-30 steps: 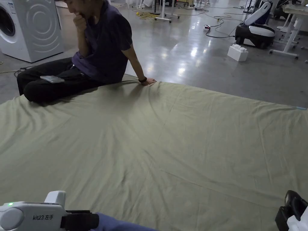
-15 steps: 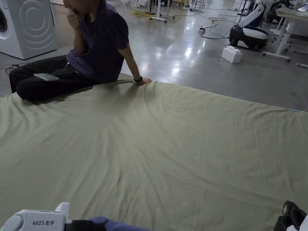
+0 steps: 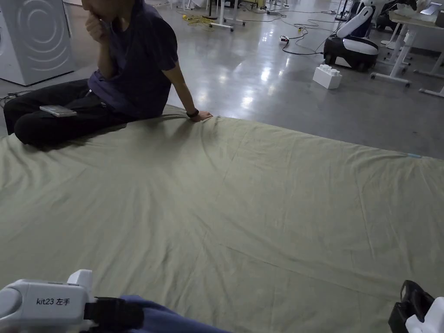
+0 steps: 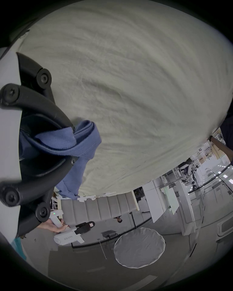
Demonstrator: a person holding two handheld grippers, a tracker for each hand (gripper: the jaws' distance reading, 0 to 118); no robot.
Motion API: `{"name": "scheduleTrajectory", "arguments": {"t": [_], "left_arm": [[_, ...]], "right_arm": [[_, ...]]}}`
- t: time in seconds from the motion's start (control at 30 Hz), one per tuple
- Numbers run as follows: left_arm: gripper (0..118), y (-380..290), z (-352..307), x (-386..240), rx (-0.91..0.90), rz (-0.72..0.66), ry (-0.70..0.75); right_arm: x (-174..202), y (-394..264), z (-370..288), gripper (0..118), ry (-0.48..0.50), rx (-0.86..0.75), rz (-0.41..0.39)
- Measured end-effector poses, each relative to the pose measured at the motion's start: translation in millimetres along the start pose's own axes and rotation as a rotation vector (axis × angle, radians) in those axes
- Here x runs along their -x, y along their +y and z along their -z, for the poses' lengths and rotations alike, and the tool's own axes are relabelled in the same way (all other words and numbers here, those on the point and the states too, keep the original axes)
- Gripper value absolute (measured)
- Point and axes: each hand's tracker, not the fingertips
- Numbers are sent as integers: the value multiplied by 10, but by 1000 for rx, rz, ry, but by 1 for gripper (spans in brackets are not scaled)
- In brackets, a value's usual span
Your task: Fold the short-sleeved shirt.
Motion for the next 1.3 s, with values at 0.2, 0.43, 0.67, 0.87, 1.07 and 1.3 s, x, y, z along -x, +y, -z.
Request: {"name": "scheduleTrajectory", "arguments": {"t": [0.2, 0.43, 0.67, 0.87, 1.07, 1.3], "left_arm": [[16, 153, -354, -248, -37, 42, 107], [16, 209, -616, -387, -55, 101, 335], [16, -1, -538, -868, -45, 116, 240], [16, -99, -453, -1244, -30, 92, 43], [16, -226, -78, -1583, 9, 123, 36], [16, -401, 706, -1743, 89, 86, 60]], "right_arm": [[-53, 17, 7, 2, -1, -7, 6], [-62, 12, 22, 2, 8, -13, 12], [-42, -6, 51, 2, 26, -7, 29], [-53, -35, 53, 2, 31, -3, 35], [-92, -64, 31, 2, 28, 1, 44], [-174, -90, -10, 2, 12, 4, 55]]}}
